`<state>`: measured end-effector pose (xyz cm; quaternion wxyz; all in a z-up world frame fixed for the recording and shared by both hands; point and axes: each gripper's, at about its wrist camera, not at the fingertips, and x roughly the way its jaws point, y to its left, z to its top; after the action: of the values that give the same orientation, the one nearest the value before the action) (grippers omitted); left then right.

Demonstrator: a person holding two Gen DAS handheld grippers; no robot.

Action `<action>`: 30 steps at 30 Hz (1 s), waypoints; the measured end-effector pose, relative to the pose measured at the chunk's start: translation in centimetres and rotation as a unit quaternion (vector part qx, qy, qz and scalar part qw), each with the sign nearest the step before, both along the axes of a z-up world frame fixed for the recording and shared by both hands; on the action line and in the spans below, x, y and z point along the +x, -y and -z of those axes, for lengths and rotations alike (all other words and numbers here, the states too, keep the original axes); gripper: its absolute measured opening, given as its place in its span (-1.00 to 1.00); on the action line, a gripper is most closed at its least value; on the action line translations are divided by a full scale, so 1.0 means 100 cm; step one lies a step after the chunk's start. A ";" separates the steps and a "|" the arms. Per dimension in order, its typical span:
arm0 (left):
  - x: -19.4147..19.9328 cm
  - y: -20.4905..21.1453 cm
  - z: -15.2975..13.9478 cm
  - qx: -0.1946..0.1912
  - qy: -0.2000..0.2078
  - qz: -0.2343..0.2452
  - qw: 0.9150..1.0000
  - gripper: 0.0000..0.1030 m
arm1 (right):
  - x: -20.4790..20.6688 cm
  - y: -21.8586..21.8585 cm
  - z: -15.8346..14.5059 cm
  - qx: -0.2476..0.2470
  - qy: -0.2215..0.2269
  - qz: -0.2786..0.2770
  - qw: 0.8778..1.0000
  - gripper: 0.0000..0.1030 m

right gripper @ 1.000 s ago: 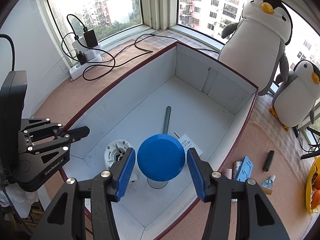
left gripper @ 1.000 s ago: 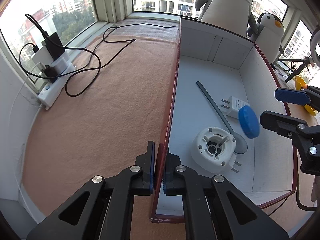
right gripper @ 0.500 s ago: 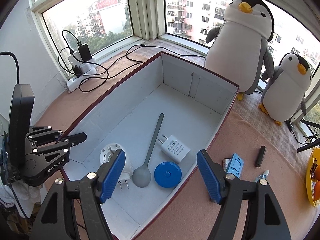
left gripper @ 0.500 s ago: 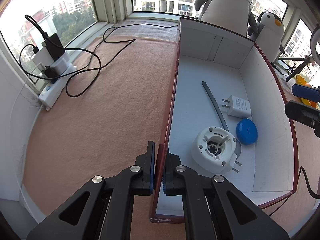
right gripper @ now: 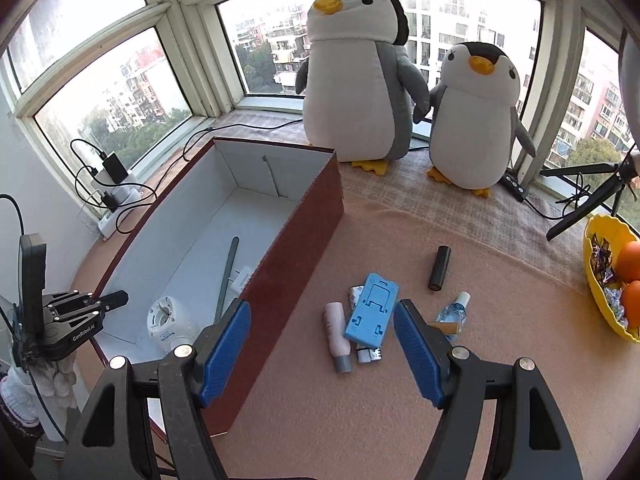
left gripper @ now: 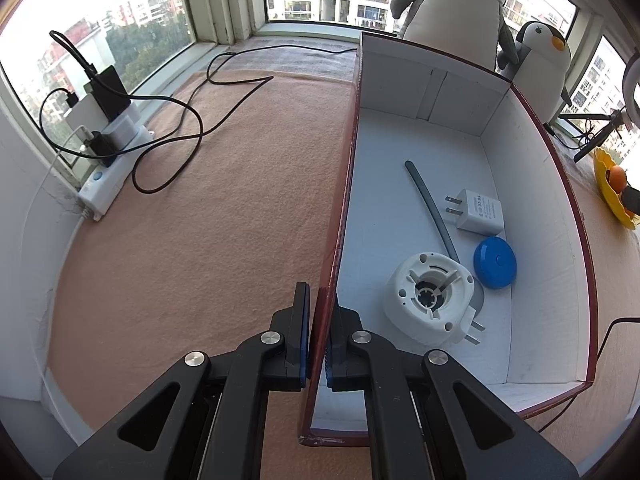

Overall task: Organize rigid objects
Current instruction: 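Move the right tool to the black cylinder on the table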

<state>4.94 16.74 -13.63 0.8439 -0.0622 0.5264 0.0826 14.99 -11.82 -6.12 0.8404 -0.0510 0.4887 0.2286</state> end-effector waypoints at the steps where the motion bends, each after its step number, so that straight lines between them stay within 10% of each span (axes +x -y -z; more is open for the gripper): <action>1: 0.000 0.000 0.000 0.000 0.000 0.000 1.000 -0.91 | 0.002 0.008 0.002 0.000 -0.003 0.009 1.000 0.36; 30: 0.004 -0.003 0.002 -0.007 -0.008 -0.004 1.000 -0.90 | 0.115 0.076 0.086 0.013 -0.134 0.150 0.979 -0.27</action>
<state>5.31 17.02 -13.81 0.8389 -0.0692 0.5335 0.0828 26.46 -19.43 -14.71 0.7927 0.0649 0.5959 0.1111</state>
